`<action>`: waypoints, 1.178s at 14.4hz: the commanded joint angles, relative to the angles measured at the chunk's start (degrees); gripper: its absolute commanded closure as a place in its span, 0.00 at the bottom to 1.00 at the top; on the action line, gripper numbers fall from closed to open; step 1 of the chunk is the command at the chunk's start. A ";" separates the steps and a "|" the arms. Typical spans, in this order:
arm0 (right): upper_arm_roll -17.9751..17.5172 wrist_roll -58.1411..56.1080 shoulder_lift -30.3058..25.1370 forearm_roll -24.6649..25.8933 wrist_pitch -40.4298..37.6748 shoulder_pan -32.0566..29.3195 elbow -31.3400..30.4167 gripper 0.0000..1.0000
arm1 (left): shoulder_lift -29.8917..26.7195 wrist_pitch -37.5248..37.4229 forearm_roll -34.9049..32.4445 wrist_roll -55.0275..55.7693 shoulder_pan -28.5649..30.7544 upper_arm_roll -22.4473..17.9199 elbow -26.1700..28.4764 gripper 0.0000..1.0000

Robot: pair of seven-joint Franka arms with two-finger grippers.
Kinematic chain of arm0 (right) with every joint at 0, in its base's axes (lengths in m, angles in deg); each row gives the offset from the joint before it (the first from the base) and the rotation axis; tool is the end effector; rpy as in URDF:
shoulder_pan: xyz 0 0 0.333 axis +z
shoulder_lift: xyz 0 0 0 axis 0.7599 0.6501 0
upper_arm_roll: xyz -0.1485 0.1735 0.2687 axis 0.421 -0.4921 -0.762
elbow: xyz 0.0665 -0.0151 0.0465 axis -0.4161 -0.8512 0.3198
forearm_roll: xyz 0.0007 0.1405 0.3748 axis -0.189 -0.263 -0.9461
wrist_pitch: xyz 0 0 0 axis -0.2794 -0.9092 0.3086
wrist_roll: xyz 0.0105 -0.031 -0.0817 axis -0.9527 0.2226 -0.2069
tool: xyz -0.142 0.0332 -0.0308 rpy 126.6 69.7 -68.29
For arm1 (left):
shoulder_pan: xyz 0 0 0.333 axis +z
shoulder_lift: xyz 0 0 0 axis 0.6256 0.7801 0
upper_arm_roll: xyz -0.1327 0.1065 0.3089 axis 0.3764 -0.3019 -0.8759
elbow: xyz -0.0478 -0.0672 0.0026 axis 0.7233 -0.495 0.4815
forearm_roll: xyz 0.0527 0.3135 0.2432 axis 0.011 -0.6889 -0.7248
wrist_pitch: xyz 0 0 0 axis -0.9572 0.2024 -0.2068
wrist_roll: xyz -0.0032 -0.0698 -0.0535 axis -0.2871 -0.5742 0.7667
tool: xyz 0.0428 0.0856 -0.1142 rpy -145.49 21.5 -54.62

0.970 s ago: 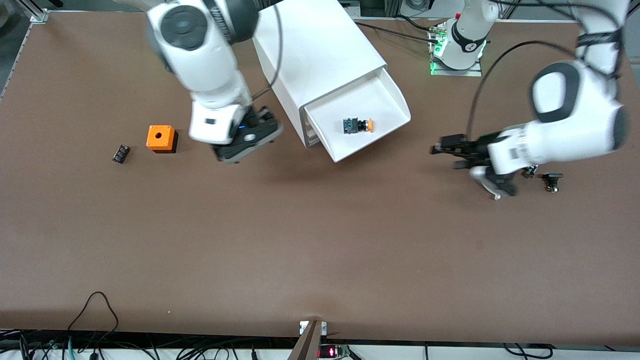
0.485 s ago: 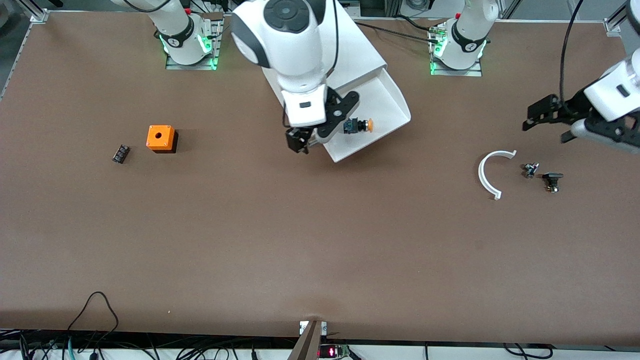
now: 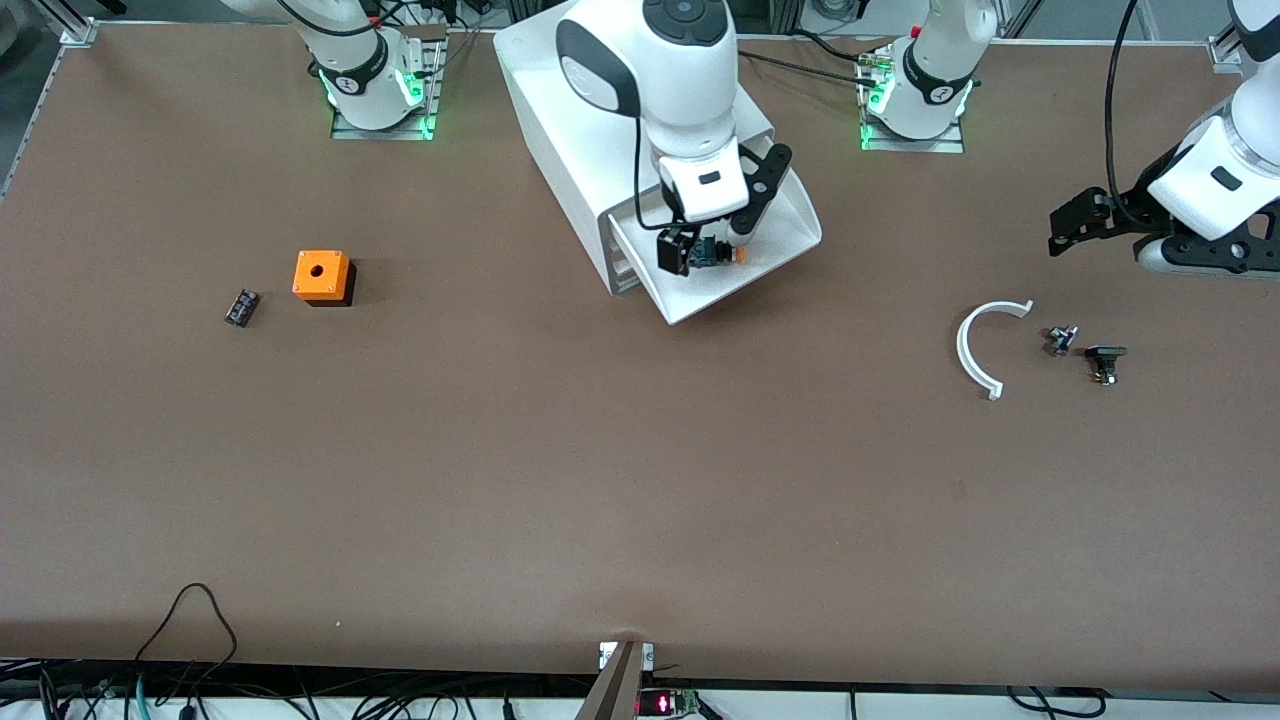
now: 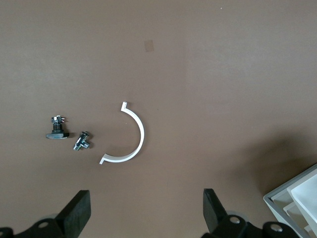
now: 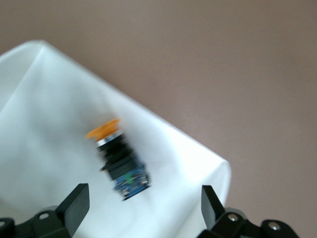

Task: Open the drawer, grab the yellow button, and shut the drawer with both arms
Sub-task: 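Lower the right gripper over the yellow push button in the drawer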

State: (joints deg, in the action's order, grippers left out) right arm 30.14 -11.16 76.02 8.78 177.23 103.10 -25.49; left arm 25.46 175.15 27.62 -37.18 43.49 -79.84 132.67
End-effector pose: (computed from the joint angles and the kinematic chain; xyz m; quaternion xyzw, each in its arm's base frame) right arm 0.4633 0.6193 0.4387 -0.8365 -0.5461 -0.0426 0.0105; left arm 0.5413 -0.0183 0.5699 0.9995 -0.0198 -0.0230 0.0031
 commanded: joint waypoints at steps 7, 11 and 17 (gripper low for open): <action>-0.64 -14.58 2.31 -0.68 -5.27 -0.30 2.85 0.00 | 0.22 -1.11 -1.46 0.78 -0.37 -0.56 -0.88 0.00; -0.73 -17.93 3.37 -0.68 -2.89 -0.22 2.85 0.00 | 0.22 -1.11 -1.38 0.78 -0.46 -0.56 -0.88 0.00; -1.61 -20.22 4.77 -0.59 -1.75 -0.21 2.93 0.00 | 0.13 -1.11 -1.20 0.87 -0.46 -0.56 -1.14 0.00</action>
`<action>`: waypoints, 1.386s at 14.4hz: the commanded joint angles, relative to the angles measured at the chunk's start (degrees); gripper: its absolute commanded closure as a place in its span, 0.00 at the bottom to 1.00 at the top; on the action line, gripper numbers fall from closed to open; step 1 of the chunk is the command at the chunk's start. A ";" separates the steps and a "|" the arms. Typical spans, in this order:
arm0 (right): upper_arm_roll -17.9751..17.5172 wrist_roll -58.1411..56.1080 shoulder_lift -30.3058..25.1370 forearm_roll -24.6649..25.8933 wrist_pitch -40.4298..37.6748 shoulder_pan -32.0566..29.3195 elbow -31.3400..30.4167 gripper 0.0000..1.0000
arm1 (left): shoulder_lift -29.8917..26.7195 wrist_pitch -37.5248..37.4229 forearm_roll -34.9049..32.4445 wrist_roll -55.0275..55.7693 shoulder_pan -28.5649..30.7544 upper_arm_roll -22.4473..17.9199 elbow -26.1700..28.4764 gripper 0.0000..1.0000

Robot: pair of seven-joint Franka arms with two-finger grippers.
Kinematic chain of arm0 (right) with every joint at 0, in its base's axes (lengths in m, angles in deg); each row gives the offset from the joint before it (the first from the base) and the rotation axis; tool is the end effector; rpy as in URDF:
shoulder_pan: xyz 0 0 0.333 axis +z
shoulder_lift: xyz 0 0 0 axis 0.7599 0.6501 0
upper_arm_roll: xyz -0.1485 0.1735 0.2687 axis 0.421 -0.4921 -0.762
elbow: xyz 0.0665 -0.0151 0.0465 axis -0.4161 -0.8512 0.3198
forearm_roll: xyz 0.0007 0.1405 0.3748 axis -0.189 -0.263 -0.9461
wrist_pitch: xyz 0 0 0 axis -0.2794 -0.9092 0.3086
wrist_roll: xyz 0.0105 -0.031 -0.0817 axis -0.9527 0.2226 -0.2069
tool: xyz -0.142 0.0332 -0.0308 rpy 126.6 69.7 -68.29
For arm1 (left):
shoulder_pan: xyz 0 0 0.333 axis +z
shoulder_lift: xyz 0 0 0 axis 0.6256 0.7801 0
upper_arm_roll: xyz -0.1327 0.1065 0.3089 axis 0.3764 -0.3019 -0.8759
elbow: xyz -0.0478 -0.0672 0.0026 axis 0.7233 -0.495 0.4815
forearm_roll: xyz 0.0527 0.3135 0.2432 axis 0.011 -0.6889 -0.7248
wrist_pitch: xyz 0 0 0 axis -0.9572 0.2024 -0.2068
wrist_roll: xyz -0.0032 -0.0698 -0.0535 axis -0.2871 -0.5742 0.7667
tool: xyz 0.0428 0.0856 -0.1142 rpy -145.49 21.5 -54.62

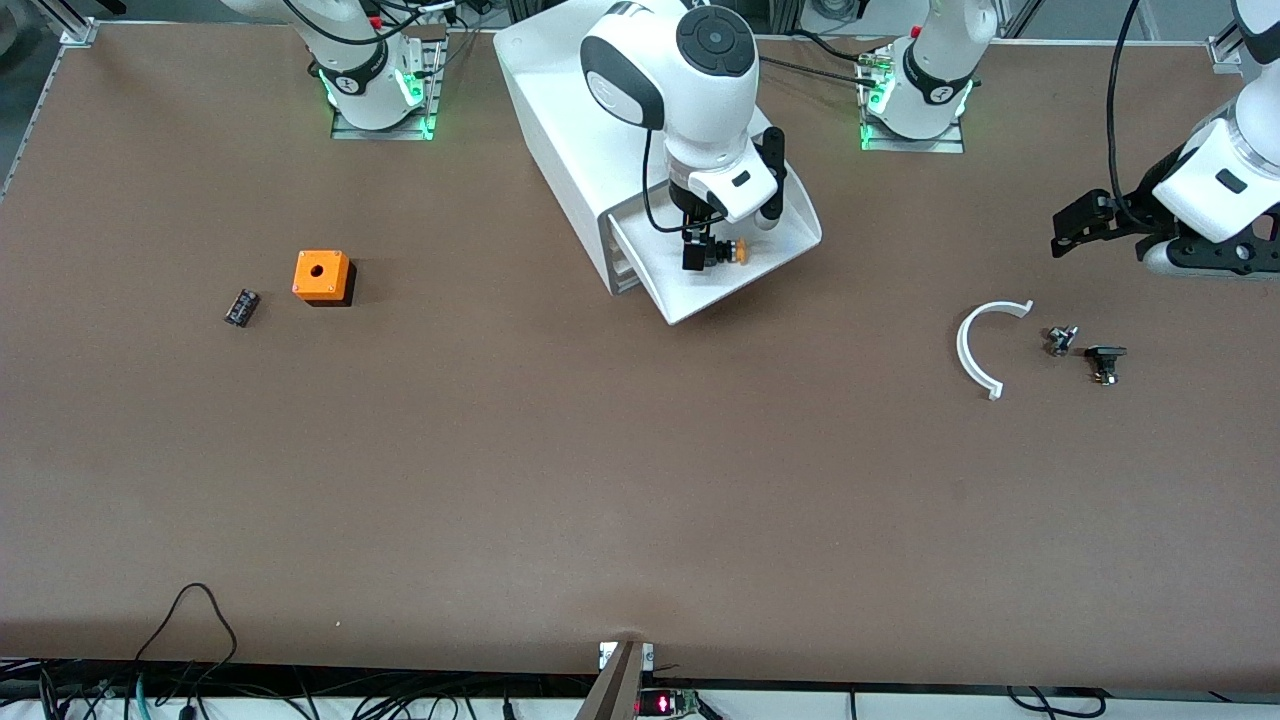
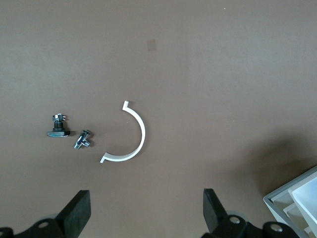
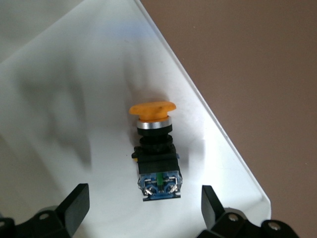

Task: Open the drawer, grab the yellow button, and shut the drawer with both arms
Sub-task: 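Close the right gripper on the yellow push button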

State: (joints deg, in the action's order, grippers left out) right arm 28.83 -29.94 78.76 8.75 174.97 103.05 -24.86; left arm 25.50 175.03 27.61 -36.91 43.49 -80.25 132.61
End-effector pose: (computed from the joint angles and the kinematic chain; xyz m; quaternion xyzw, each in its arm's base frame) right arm 0.4535 0.6267 0.4034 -0.7312 -0.6822 -0.0050 0.0034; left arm 0.5414 -0.0143 0.5699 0.9996 -0.0139 -0.0239 0.0033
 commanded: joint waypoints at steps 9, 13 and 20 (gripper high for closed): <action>-0.47 -1.44 3.70 -0.21 2.52 0.18 2.30 0.30 | 0.19 -1.00 -0.92 0.25 -0.46 -0.14 -1.25 0.00; -0.39 -1.44 3.53 0.06 2.61 0.36 2.30 0.55 | 0.54 -0.82 -1.01 -0.11 -0.46 -0.14 -1.25 0.00; 0.49 3.02 0.72 1.99 3.22 2.12 2.30 0.78 | 1.68 -0.82 -1.01 -0.19 -0.54 -0.06 -2.04 0.00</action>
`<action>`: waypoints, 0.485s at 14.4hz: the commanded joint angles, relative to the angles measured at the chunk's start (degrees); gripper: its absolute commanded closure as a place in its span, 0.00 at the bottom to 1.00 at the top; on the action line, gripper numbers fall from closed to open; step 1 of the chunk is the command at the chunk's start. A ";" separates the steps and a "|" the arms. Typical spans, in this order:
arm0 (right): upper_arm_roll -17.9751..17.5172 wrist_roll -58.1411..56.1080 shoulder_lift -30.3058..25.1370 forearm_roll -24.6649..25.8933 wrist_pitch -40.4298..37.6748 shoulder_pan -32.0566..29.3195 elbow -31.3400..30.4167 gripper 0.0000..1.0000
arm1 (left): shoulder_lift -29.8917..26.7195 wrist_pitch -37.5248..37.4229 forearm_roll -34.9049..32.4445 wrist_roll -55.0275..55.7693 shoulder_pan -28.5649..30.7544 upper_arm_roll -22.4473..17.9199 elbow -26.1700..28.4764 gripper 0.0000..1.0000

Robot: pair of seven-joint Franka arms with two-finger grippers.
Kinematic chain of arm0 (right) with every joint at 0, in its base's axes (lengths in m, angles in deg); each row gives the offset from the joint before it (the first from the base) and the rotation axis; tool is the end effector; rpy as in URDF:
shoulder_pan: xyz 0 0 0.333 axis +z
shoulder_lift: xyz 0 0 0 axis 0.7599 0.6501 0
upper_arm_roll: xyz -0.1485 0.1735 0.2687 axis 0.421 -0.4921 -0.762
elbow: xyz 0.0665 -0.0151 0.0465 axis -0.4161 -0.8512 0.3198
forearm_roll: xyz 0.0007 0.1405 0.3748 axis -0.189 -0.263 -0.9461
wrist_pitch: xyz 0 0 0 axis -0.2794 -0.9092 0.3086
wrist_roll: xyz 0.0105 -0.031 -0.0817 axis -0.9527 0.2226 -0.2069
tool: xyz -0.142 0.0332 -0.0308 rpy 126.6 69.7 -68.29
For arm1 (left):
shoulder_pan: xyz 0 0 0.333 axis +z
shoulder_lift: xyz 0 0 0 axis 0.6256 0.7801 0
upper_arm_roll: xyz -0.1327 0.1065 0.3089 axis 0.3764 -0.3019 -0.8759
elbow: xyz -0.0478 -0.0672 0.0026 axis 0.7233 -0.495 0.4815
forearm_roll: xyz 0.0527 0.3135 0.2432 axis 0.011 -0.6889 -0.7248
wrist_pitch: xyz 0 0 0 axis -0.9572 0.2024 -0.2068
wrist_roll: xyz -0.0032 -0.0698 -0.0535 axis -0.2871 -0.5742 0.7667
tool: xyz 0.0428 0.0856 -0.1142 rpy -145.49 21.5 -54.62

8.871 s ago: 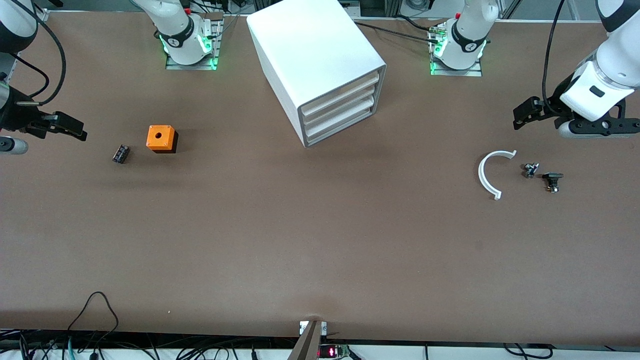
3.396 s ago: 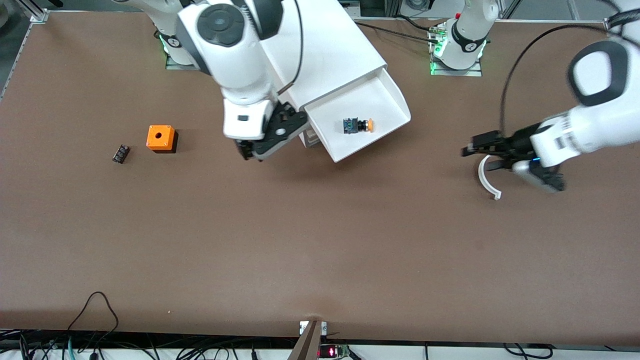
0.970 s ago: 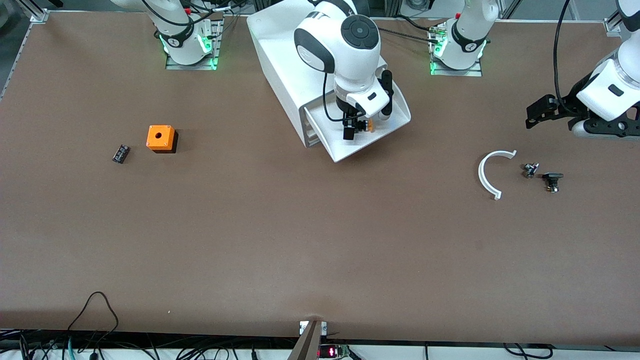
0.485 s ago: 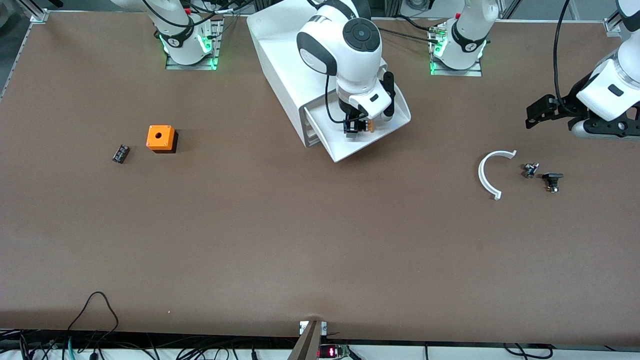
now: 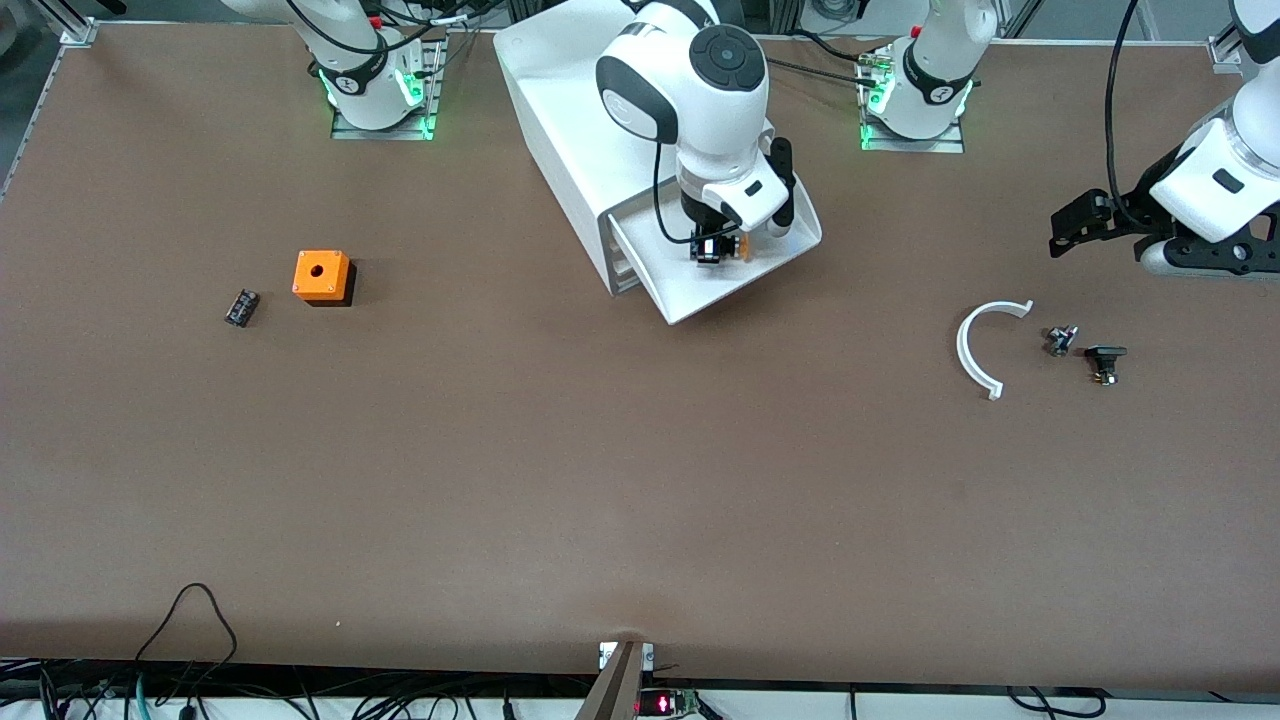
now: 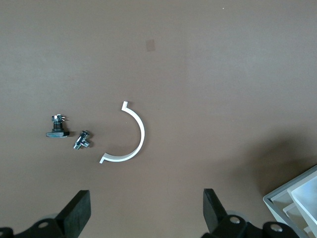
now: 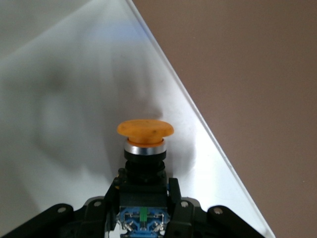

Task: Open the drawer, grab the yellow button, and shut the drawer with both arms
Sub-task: 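Close the right gripper on the yellow push button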

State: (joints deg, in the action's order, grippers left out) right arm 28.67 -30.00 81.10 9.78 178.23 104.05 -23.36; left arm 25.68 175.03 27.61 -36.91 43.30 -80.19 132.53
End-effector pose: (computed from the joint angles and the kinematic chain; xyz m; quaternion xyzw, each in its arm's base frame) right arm 0.4516 0.6464 0.3897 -0.7224 -0.6910 -0.0272 0.0003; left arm 0.5422 -0.0166 0.5689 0.9996 -0.0161 -0.0248 0.0034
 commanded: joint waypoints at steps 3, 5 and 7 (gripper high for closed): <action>3.97 11.08 -3.82 1.23 0.15 0.77 0.45 0.78 | 1.59 -0.82 -1.01 -0.28 -0.44 0.14 -1.97 0.00; 9.50 13.55 -4.18 0.61 0.33 0.68 0.19 0.78 | 3.60 -0.65 -1.10 -0.81 -0.53 0.41 -1.88 0.00; 14.08 17.24 -4.88 0.44 0.50 0.25 -2.69 0.78 | 4.23 -0.83 -0.75 -5.70 -0.79 0.50 -1.44 0.00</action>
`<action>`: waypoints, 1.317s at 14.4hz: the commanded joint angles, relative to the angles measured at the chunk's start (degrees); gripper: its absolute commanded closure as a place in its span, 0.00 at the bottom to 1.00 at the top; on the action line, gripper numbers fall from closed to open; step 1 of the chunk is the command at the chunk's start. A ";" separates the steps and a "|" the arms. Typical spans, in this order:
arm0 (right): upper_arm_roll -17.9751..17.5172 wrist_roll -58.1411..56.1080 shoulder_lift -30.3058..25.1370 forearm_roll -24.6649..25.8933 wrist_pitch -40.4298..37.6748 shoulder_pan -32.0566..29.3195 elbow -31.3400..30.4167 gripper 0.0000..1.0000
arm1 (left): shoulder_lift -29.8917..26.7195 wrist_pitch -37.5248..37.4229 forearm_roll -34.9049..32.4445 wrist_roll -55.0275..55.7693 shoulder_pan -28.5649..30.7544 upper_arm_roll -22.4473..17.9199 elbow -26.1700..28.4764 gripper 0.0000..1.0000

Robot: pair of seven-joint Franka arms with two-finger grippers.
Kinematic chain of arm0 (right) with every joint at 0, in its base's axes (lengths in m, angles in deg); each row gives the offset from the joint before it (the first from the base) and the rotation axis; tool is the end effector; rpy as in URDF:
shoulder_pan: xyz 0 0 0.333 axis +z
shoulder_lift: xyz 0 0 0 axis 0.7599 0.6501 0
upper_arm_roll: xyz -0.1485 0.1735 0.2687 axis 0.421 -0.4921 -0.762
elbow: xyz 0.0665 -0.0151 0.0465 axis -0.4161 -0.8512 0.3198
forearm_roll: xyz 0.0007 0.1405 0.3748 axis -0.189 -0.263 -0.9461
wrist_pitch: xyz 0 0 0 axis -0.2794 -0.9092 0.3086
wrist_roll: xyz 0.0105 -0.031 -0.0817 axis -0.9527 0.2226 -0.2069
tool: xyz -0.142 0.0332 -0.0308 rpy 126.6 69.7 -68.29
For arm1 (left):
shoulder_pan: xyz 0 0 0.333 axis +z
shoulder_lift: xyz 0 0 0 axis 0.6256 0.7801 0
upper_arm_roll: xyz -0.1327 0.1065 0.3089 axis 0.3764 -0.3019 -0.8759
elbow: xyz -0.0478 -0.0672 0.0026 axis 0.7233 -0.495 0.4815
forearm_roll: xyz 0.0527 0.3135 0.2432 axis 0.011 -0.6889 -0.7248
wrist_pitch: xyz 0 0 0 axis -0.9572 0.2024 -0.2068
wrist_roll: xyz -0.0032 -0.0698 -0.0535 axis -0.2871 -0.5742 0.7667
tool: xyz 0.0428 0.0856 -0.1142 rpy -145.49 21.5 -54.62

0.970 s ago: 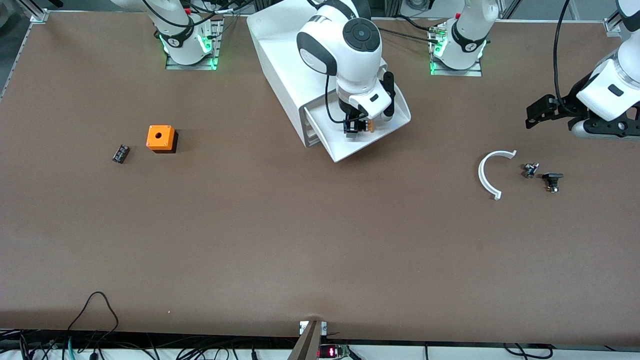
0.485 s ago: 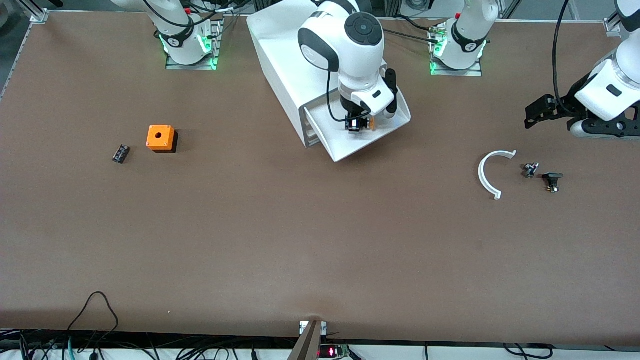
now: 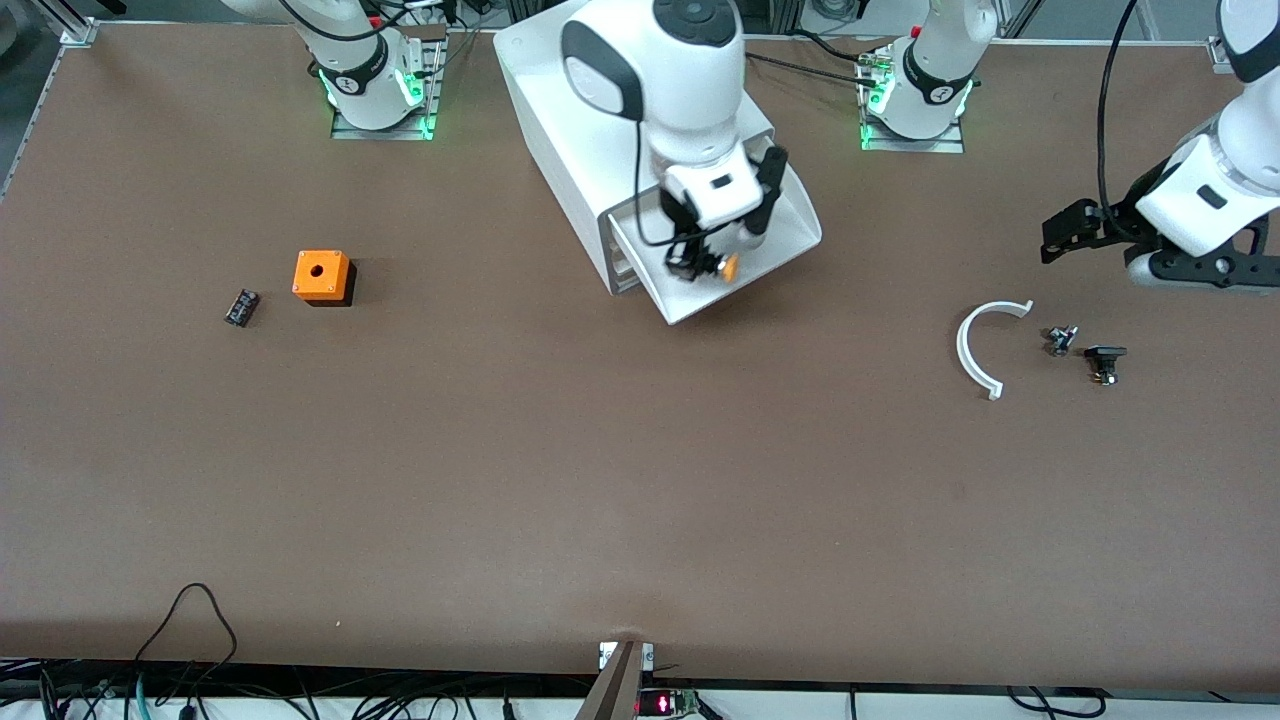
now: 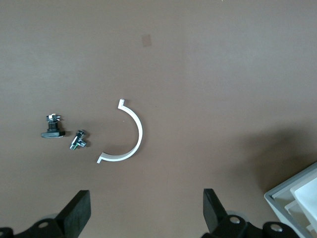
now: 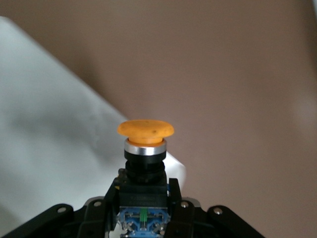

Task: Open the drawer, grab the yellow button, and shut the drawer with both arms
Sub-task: 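Lift the button with the right gripper while the left gripper pushes the drawer shut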

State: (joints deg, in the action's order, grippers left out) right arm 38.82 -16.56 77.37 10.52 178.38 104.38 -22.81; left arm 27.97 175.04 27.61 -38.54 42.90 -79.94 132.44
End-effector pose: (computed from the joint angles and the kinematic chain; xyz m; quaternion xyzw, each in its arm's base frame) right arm 0.5239 0.5832 0.4508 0.8313 0.5478 0.0822 0.0458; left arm 0.5512 -0.0221 0.5479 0.9984 -0.0359 -0.0437 0.0056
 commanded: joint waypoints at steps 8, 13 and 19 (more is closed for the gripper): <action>6.77 4.95 -7.30 -3.21 8.70 -16.59 -27.24 0.78 | 11.23 13.12 3.30 20.03 -4.77 6.13 2.51 0.00; 7.39 9.08 -7.21 -2.42 11.77 -22.40 -33.93 0.78 | 13.27 23.68 3.29 34.55 -10.14 8.23 8.74 0.00; 7.39 2.33 -7.47 -1.63 20.36 -28.73 -41.39 0.78 | 11.69 24.75 3.29 50.20 -10.24 19.65 13.85 0.00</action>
State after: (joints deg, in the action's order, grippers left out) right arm 46.93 -11.95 72.31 8.46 194.24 77.22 -59.04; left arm 42.21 199.27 30.86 7.97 32.32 -63.21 143.85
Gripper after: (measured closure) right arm 0.590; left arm 0.000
